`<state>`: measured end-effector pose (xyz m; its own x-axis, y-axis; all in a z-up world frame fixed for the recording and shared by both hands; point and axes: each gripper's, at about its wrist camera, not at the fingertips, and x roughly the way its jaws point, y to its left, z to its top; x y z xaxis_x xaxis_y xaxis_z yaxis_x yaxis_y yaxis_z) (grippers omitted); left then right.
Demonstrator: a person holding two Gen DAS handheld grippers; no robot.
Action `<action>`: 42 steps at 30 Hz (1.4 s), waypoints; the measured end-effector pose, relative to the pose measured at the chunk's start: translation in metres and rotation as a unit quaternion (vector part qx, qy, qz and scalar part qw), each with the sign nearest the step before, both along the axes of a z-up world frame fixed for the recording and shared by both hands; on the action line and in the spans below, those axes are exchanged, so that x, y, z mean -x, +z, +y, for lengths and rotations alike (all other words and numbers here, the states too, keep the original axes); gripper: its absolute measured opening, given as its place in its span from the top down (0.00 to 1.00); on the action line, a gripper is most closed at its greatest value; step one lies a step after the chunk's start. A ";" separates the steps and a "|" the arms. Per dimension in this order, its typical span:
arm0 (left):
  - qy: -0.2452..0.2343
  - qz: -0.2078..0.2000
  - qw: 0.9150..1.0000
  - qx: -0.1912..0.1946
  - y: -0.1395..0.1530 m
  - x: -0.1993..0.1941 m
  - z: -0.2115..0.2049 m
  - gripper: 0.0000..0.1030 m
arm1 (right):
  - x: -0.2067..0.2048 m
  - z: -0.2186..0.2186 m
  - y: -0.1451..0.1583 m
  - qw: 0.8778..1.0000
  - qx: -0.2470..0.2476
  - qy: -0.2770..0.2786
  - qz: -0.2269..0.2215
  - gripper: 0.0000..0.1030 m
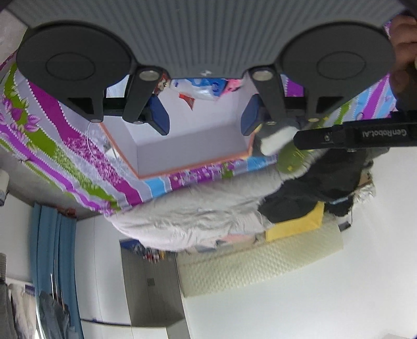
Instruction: Organize soft objects
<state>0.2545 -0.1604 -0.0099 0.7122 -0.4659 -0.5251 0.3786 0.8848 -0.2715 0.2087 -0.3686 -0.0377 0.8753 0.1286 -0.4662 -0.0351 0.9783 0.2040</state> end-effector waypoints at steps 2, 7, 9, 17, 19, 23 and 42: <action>0.003 -0.007 1.000 0.005 0.010 0.014 0.006 0.50 | 0.011 0.005 0.008 1.000 0.002 0.003 -0.010 0.39; 0.003 -0.031 1.000 -0.004 0.030 0.052 0.018 0.50 | 0.042 0.013 0.023 1.000 0.003 0.004 -0.029 0.39; 0.005 -0.033 0.999 -0.003 0.035 0.067 0.024 0.50 | 0.054 0.015 0.026 0.999 0.001 0.003 -0.032 0.39; 0.009 -0.035 0.999 -0.007 0.039 0.113 0.038 0.50 | 0.087 0.024 0.024 1.000 0.012 -0.001 -0.024 0.39; 0.010 -0.029 1.000 -0.006 0.036 0.121 0.039 0.50 | 0.092 0.026 0.019 1.000 0.011 -0.004 -0.016 0.39; 0.012 -0.020 1.000 -0.013 0.026 0.131 0.039 0.50 | 0.099 0.031 0.006 1.000 0.004 0.000 0.004 0.39; 0.011 0.032 0.998 -0.045 -0.022 0.128 0.035 0.49 | 0.110 0.031 -0.023 0.999 0.011 -0.018 0.029 0.39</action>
<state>0.1265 -0.1257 -0.0317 0.6853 -0.3997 -0.6088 0.3433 0.9145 -0.2140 0.0991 -0.3375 -0.0603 0.8504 0.0870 -0.5188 0.0106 0.9832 0.1823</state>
